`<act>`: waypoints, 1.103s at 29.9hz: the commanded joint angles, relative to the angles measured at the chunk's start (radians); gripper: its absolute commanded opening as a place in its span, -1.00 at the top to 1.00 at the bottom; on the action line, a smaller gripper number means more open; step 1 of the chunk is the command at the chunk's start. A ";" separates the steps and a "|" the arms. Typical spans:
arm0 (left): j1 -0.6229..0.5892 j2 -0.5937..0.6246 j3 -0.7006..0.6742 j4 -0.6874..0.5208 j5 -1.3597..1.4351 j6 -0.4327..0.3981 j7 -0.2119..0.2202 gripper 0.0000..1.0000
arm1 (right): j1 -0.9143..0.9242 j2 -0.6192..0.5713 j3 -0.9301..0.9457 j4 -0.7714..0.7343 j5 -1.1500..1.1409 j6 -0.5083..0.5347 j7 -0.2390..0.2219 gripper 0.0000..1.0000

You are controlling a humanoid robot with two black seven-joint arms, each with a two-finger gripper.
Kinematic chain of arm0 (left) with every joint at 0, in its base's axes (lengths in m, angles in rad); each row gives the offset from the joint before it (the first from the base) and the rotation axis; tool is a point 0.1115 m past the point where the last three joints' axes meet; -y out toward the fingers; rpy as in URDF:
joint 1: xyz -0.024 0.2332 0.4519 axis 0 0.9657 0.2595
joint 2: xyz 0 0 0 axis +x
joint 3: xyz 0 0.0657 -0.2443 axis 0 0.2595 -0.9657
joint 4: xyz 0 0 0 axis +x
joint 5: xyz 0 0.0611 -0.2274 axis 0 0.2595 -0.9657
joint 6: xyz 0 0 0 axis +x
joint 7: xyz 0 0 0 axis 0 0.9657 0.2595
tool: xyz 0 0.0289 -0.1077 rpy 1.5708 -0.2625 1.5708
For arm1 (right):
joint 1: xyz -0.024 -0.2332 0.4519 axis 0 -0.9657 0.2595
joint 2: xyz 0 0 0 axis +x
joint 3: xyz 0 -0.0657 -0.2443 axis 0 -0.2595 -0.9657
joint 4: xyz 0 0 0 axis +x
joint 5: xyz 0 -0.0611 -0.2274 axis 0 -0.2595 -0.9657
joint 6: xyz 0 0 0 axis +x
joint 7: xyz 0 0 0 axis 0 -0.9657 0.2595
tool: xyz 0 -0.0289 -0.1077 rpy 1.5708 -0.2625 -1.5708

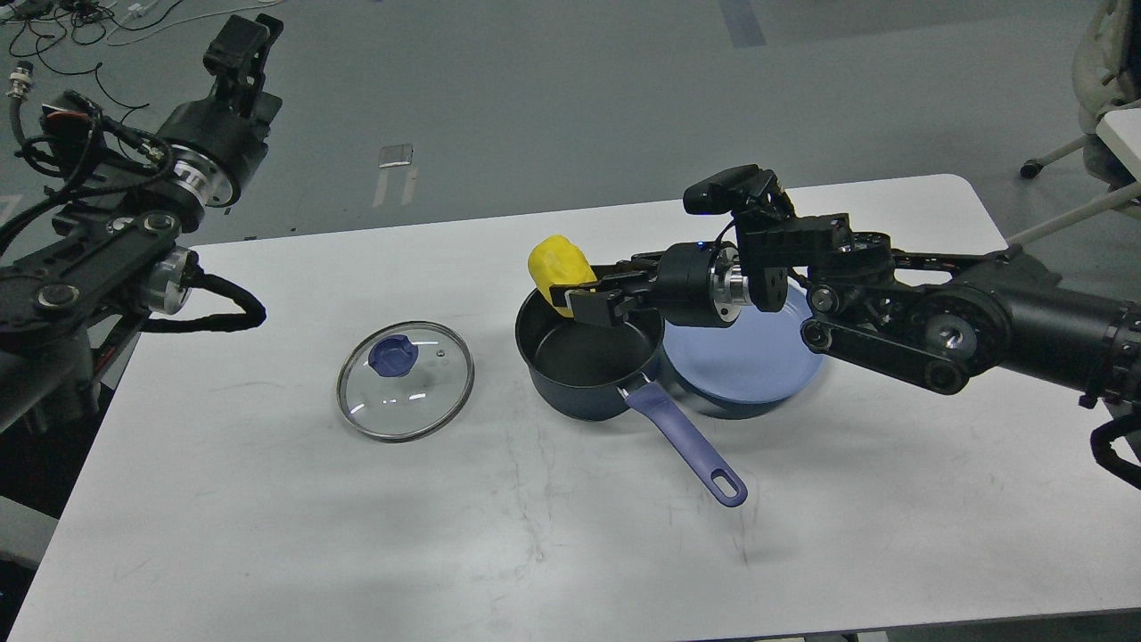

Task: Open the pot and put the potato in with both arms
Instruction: 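Release the potato into the saucepan and raise the right gripper away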

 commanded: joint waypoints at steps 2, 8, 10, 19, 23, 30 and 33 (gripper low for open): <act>0.002 0.000 -0.080 -0.004 -0.047 -0.040 0.074 -0.96 | 0.003 -0.018 0.008 0.000 0.018 0.001 -0.005 -1.00; 0.007 -0.020 -0.155 -0.019 -0.110 -0.068 0.170 -0.96 | -0.001 -0.070 0.052 0.012 0.053 -0.010 -0.005 -1.00; 0.007 -0.034 -0.195 -0.034 -0.156 -0.085 0.193 -0.96 | -0.003 -0.070 0.128 0.003 0.101 -0.013 -0.005 -1.00; 0.110 -0.132 -0.321 -0.099 -0.311 -0.149 0.250 -0.96 | -0.029 -0.059 0.394 -0.055 0.904 -0.012 -0.028 -1.00; 0.217 -0.172 -0.402 -0.142 -0.308 -0.154 0.257 -0.96 | -0.107 -0.035 0.529 -0.092 1.009 -0.013 -0.072 -1.00; 0.315 -0.204 -0.500 -0.146 -0.307 -0.221 0.259 -0.96 | -0.207 0.031 0.721 -0.161 1.017 -0.007 -0.180 -1.00; 0.320 -0.199 -0.504 -0.146 -0.307 -0.237 0.250 -0.96 | -0.224 0.033 0.716 -0.158 1.017 -0.010 -0.175 -1.00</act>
